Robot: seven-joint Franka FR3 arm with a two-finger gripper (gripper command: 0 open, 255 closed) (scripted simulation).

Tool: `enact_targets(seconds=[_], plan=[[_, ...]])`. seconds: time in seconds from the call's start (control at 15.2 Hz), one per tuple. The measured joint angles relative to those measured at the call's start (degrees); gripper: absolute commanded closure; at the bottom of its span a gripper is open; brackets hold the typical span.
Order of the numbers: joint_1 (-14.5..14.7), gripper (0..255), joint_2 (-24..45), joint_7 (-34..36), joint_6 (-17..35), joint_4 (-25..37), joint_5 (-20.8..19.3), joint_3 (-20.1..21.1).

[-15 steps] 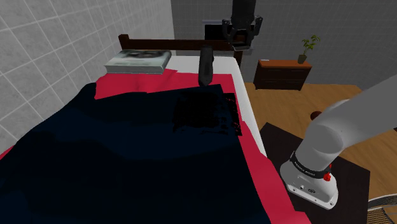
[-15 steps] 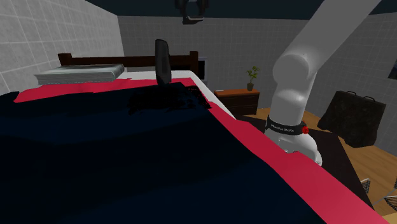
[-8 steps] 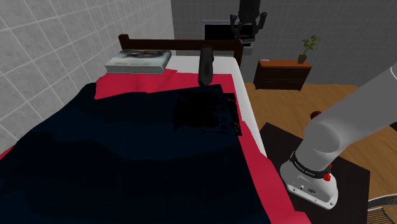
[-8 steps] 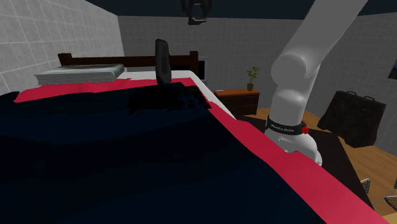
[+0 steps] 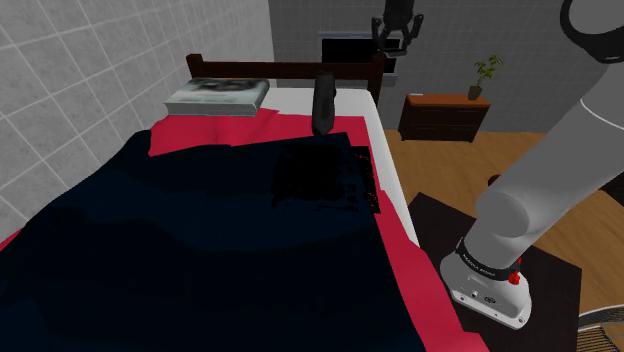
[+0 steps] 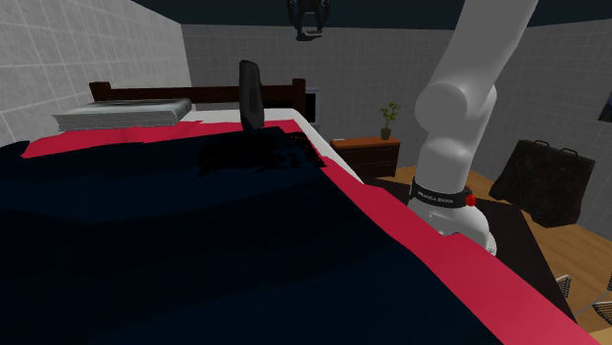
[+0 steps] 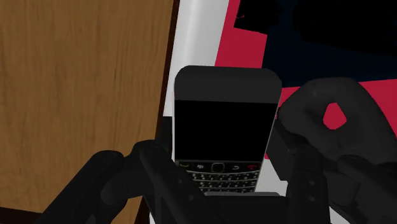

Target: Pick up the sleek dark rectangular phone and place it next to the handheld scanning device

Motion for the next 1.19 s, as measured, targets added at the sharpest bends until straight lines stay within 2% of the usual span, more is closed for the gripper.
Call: enact_targets(seconds=[0.07, 0.26, 1.19], plan=[[-0.5, 255, 1.6, -1.2, -0.2, 1.9, 0.0, -0.7], [-0.9, 255, 2.5, -2.1, 1.2, 1.5, 0.0, -1.3], [-1.0, 255, 0.8, -1.5, 12.2, -11.2, -0.2, -1.3]])
